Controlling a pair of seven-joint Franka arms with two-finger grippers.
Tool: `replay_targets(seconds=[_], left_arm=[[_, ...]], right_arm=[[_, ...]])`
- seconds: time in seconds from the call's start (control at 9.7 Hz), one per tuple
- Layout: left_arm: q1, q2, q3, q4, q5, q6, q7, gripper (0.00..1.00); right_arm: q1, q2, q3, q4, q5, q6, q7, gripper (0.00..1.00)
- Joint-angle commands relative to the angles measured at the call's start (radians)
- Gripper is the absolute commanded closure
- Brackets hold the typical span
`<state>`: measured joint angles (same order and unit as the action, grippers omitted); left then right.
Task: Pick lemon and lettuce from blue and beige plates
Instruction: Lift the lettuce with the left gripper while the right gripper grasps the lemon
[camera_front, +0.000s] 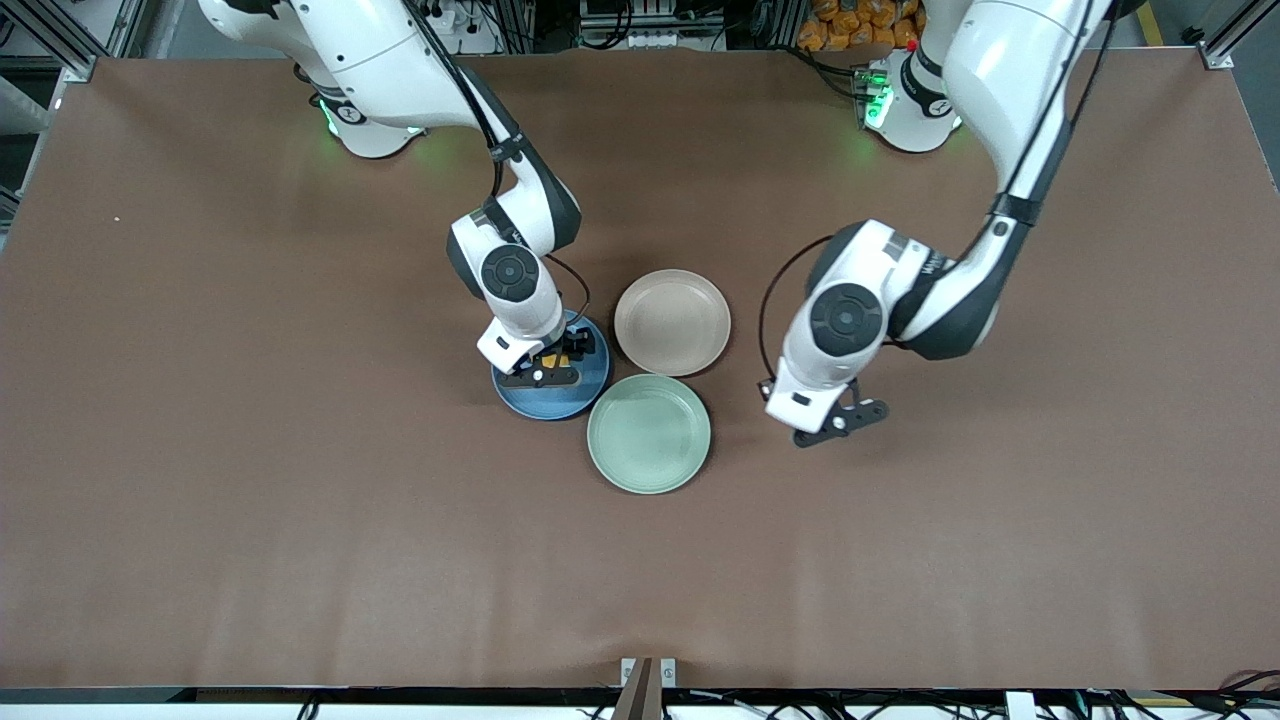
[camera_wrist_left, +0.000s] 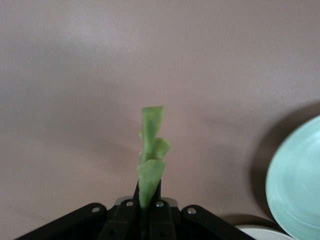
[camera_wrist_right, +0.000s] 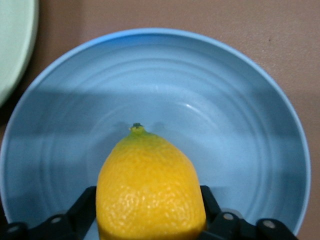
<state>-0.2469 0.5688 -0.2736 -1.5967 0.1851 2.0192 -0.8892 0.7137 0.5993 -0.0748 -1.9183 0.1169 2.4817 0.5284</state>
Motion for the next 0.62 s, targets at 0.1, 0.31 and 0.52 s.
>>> replay_targets(seconds=[0.1,0.31,0.52], left_arm=[[0.116,-0.021,-0.009,0.000,0.028,-0.023,0.183,1.00],[0.179,-0.011,-0.009,0.000,0.025,-0.008,0.284,1.00],[0.224,-0.001,-0.010,0.009,0.022,0.001,0.436,1.00]], right_arm=[[0.016,0.008,-0.008,-0.002,0.017,0.019,0.031,0.34],[0.018,0.010,-0.008,-0.001,0.017,0.019,0.033,0.49],[0.016,0.008,-0.008,0.005,0.017,0.010,0.036,0.61]])
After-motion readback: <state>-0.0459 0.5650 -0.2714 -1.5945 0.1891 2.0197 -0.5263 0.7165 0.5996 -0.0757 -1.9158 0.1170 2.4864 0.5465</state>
